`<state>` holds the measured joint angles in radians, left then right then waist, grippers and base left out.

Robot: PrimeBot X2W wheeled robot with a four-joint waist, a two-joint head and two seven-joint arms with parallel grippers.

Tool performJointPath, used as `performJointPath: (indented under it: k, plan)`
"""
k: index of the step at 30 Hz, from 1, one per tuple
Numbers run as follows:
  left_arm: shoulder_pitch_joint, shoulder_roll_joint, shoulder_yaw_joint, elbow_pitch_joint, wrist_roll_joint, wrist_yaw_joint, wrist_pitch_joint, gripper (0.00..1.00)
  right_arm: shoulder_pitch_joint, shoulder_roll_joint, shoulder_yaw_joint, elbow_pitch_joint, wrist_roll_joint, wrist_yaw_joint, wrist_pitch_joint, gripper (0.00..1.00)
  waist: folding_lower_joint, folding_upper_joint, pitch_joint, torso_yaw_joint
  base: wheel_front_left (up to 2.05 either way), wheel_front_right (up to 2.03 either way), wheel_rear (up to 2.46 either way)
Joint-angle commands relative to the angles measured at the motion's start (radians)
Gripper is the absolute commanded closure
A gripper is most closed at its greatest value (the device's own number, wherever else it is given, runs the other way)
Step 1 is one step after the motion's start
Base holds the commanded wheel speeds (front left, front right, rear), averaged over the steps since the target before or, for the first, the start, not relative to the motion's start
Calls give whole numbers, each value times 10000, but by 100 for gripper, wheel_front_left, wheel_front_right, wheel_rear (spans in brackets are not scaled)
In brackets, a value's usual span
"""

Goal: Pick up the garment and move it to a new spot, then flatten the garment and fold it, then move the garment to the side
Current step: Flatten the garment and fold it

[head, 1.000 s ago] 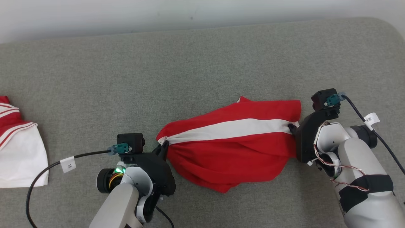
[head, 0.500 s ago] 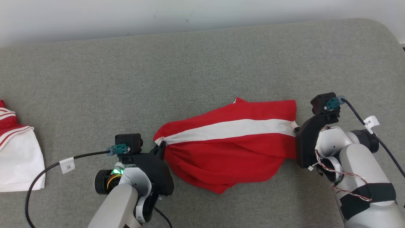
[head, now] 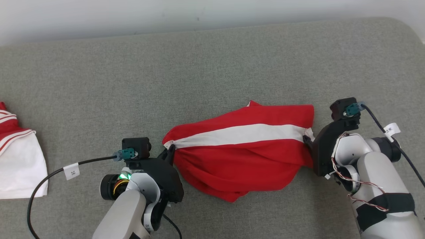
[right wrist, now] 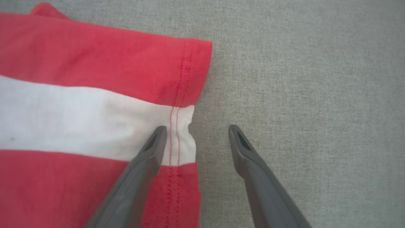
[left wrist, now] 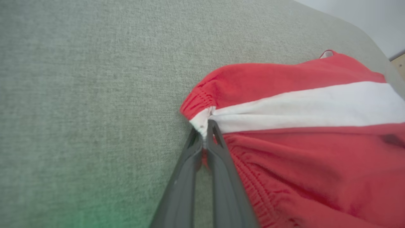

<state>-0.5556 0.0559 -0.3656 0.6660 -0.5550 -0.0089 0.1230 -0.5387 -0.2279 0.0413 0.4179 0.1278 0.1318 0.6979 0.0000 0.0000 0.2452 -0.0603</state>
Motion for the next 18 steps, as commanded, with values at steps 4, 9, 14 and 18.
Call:
performJointPath:
  k: [4,9,14,18]
  plan:
    - [-103,33,-96,106,-97,-26,-30,100,95,222,82,406,-46,-22,174,25,0,0,127,90,0,0,0]
    - [-101,53,-120,161,-165,-3,-47,100,139,196,309,415,-67,-22,120,100,0,0,106,62,0,0,0]
    - [-164,98,-95,115,-194,23,-237,100,59,88,336,156,-113,-22,-186,100,0,0,24,-30,0,0,0]
    - [-368,88,13,-158,-184,-44,-851,100,-151,114,194,-96,-90,-24,-862,100,0,0,-123,-54,0,0,0]
